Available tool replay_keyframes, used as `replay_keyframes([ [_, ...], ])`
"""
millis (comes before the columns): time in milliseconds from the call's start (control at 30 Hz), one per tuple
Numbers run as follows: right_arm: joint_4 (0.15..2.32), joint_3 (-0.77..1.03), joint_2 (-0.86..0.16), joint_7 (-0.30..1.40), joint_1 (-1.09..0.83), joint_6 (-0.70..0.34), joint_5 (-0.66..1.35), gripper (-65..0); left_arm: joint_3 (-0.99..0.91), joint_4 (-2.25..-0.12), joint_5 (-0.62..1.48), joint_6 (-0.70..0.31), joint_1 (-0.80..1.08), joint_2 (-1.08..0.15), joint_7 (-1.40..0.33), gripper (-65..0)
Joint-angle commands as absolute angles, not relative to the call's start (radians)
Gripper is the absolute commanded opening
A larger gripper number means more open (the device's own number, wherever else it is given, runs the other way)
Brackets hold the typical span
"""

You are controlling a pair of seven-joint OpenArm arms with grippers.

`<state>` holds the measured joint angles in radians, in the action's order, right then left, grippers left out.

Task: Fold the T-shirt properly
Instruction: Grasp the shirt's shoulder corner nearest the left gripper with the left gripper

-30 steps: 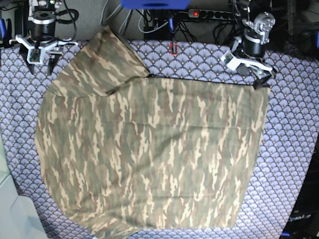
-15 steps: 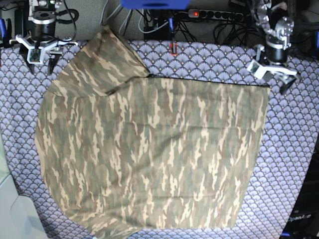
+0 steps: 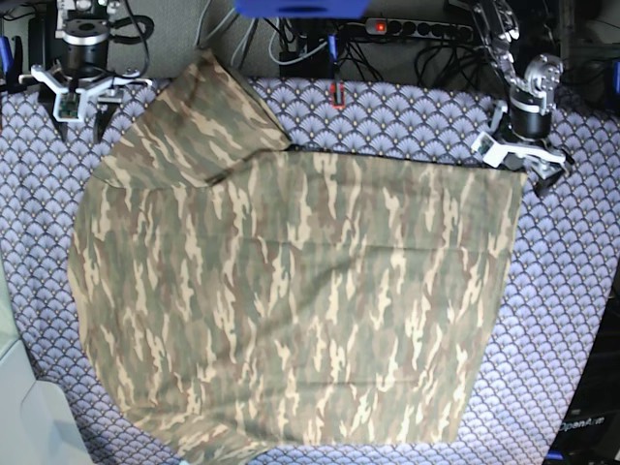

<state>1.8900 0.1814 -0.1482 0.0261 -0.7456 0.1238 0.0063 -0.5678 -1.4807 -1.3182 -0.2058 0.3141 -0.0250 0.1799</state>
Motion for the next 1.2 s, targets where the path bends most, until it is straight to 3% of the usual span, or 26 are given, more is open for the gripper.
replay_keyframes([
  [0,1.908,0.186,-0.154,-0.004,-0.753,0.122,-0.001,-36.7,-0.567,-1.491,-1.322,-0.203,0.303,-0.033,0.174,-21.5],
  [400,1.906,0.186,-0.154,-0.004,-0.753,0.122,-0.001,-36.7,-0.562,-1.446,-1.428,-0.203,0.239,0.051,0.179,-21.5],
  [633,1.906,0.186,-0.154,-0.004,-0.751,0.122,-0.001,-36.7,-0.538,-1.446,-1.428,-0.209,0.271,0.022,0.179,-22.3],
  [700,1.906,0.186,-0.154,-0.005,-0.751,0.122,-0.001,-36.8,-0.536,-1.445,-1.428,-0.209,0.272,0.013,0.179,-30.3],
  [833,1.908,0.186,-0.154,-0.008,-0.751,0.122,-0.001,-36.8,-0.542,-1.446,-1.422,-0.200,0.289,0.015,0.179,-55.8],
  [967,1.908,0.186,-0.154,-0.008,-0.751,0.122,-0.001,-37.0,-0.545,-1.446,-1.420,-0.200,0.294,0.025,0.179,-55.6],
  [1167,1.908,0.186,-0.154,-0.005,-0.751,0.122,-0.001,-44.1,-0.545,-1.443,-1.417,-0.206,0.312,0.028,0.180,-60.4],
])
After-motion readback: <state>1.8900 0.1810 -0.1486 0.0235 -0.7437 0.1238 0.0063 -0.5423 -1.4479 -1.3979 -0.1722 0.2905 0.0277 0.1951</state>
